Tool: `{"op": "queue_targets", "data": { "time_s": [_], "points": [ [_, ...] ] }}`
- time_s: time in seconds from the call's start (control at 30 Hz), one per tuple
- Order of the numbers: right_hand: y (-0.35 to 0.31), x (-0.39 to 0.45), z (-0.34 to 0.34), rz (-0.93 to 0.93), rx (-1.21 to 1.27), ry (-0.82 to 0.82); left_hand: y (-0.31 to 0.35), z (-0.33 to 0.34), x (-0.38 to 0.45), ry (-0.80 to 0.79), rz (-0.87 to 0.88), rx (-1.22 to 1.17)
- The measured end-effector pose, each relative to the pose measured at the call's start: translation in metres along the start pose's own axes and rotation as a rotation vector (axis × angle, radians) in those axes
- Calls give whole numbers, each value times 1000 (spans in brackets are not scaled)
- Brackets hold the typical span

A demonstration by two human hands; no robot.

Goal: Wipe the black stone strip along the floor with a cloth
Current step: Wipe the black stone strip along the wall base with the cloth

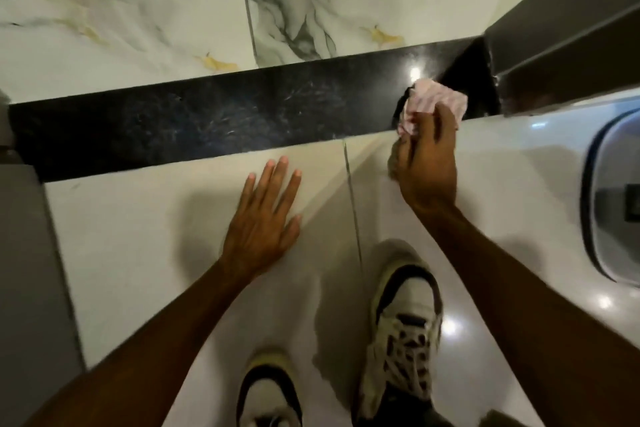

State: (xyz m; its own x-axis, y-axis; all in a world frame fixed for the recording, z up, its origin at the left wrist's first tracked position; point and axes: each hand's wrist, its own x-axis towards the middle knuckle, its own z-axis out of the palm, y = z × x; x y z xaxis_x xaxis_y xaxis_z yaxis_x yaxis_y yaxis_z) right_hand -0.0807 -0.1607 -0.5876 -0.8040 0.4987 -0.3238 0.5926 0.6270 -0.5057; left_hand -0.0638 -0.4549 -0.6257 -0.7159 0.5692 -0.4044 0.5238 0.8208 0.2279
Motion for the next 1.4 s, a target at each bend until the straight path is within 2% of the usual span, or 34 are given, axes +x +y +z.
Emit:
{"op": "queue_targets", "data": {
  "time_s": [0.07,0.13,0.23,0.3,0.33,0.4,0.47,0.6,0.73,0.87,1.0,1.07,1.13,1.2,1.27,1.33,1.4],
  "points": [
    [15,14,22,-141,-160,208,-6,22,10,127,52,-5],
    [23,29,35,-251,-281,340,-10,35,13,239,74,-18],
    [0,58,49,-161,-272,413,-13,41,16,283,69,-24],
    [-29,62,56,-133,-164,393,-13,37,13,267,61,-15],
    [-38,54,57,-192,-147,350,-12,34,13,259,68,-12],
    [-30,17,59,-359,-218,241,-11,29,11,249,71,-23],
    [6,-24,52,-427,-355,239,-12,26,12,250,75,-38],
    [50,-26,29,-169,-479,359,-14,31,13,263,95,-39],
    [14,56,33,-141,-422,425,-15,38,15,300,90,-27],
    [-45,81,69,-323,-380,278,-14,38,15,329,91,-2],
    [-7,8,68,-514,-355,151,-14,33,14,344,98,9],
    [25,-18,54,-443,-391,200,-12,31,14,334,96,15],
    [40,-14,41,-232,-395,294,-12,30,15,323,97,20],
    [32,11,35,-89,-385,372,-13,31,16,319,102,7],
    [14,49,39,-52,-364,386,-13,33,17,321,105,-2],
    [-13,76,47,-147,-358,332,-12,35,18,330,103,-9],
    [-22,72,55,-354,-398,238,-12,35,18,321,95,-8]
  ]
}}
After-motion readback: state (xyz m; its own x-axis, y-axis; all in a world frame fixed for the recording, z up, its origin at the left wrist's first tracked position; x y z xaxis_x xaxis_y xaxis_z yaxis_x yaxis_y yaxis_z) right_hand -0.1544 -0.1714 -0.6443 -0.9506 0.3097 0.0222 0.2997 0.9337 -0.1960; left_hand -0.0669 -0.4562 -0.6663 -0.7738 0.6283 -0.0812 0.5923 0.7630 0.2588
